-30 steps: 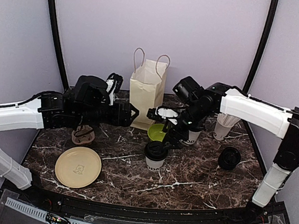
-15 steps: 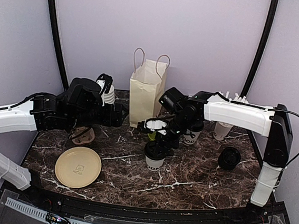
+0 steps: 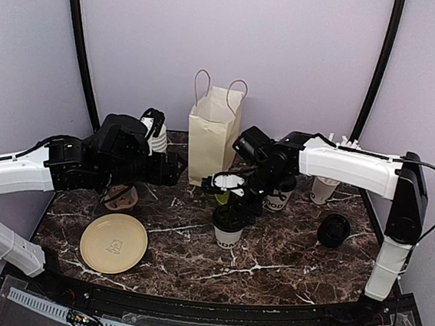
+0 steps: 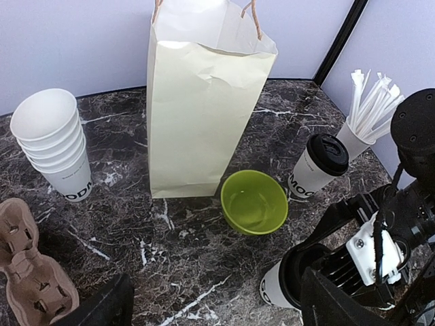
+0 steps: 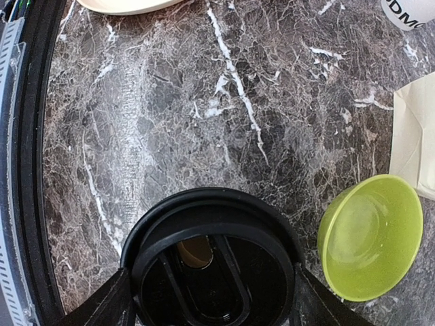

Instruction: Pack the takeout coffee

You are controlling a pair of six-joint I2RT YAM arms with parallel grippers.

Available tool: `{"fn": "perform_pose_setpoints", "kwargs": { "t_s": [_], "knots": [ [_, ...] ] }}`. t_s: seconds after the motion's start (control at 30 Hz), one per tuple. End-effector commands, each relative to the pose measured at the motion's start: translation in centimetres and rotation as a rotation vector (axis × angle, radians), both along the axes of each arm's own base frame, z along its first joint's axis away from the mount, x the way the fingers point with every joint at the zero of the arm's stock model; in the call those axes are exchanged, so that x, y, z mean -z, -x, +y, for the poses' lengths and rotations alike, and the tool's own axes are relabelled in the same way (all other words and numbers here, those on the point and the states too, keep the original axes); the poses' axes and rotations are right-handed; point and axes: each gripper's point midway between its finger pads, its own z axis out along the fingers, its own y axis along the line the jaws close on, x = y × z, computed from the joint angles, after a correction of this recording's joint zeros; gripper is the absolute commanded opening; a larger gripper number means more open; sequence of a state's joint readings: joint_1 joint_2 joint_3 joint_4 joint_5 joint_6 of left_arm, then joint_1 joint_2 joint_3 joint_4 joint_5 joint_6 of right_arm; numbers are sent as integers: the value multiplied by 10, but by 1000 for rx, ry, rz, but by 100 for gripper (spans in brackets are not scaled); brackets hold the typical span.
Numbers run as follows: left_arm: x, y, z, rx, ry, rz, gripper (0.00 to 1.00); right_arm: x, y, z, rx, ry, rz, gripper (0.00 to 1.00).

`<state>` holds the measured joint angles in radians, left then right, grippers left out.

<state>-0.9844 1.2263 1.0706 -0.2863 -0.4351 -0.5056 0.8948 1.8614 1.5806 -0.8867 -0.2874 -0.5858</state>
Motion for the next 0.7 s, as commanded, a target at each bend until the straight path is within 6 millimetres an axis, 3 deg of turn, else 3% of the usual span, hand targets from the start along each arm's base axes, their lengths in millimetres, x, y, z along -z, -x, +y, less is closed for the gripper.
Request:
{"fn": "perform_pose_setpoints", "kwargs": {
  "t_s": [0.0,0.17,0.5,0.67],
  "knots": [
    [-3,-1,3,3,-7,-19,87,-20,7,-21,32,15,-23,72],
    [-4,-4,-2,17,-17,-30,88,-24,-1,-58,124,26,-7,72],
    [-7,-13,-19,52,-28,-45,88,-34,-50,-158,426,9,-47,72],
    [-8,-14,-23,68,-36,-42,88,-31,-65,-194,539,17,-68,72]
  ]
}}
